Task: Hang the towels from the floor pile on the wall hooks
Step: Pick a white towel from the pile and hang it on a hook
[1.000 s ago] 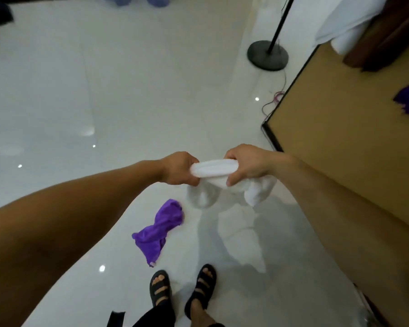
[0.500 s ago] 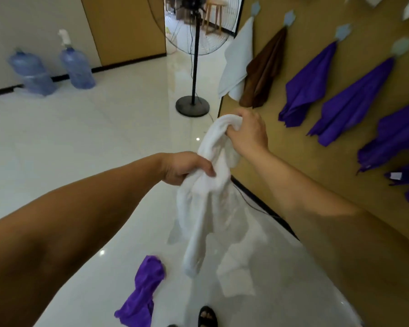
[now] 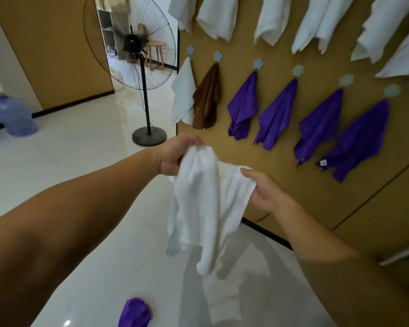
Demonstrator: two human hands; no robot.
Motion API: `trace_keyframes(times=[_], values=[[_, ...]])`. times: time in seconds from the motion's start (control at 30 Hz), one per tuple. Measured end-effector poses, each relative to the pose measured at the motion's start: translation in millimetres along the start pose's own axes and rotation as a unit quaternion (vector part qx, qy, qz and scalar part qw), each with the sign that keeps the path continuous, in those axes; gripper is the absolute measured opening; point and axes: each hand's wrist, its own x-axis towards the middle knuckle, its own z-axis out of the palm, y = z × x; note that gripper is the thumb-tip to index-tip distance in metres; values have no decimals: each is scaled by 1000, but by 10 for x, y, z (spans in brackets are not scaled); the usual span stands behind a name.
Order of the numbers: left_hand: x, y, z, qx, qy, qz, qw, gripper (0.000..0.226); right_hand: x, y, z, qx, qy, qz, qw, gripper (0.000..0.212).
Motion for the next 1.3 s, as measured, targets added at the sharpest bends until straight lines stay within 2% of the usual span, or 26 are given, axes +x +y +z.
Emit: trace_keyframes(times=[0.13, 0.23, 0.27, 0.33, 0.37, 0.43, 0.5, 0.7, 0.77, 0.83, 0.9, 1.0, 1.1, 1.2, 1.3], values=[[20, 3, -84, 148, 139, -61, 977, 31, -261, -297, -369, -3, 133, -102, 986, 40], [66, 17, -86, 177, 193, -45, 964, 34, -500, -485, -609, 0, 206, -166, 964, 17], [87, 15, -49, 179, 214, -33, 960, 33, -567, -545, -692, 9, 242, -190, 951, 16], [126, 29, 73, 169, 252, 0, 953, 33, -671, -662, -872, 10, 286, -207, 936, 39], [151, 44, 154, 162, 262, 14, 951, 37, -735, -712, -955, 7, 291, -206, 934, 43], [199, 85, 338, 157, 268, 24, 950, 47, -875, -806, -1127, 7, 284, -210, 935, 29], [263, 135, 552, 152, 273, 38, 949, 44, -1028, -893, -1290, 40, 277, -225, 933, 21], [542, 201, 1340, 157, 276, 105, 942, 20, -1478, -1057, -1902, 58, 252, -206, 944, 38], [641, 187, 1603, 177, 271, 112, 939, 32, -1633, -1076, -2136, 82, 234, -188, 950, 23], [734, 169, 1850, 194, 259, 113, 939, 42, -1749, -1096, -2359, 78, 231, -169, 955, 25], [795, 139, 2093, 212, 252, 105, 938, 42, -1803, -1114, -2613, 59, 227, -168, 958, 31], [898, 88, 2369, 226, 244, 80, 940, 34, -1862, -1145, -2984, 36, 240, -184, 953, 12], [1011, 18, 2530, 236, 231, 34, 943, 31, -1911, -1170, -3342, 29, 278, -209, 937, 18], [1083, -26, 2698, 247, 249, 5, 937, 42, -1941, -1202, -3564, 8, 312, -229, 922, 14], [1153, -87, 2885, 281, 261, 2, 924, 53, -1974, -1246, -3698, -23, 345, -233, 909, 24]])
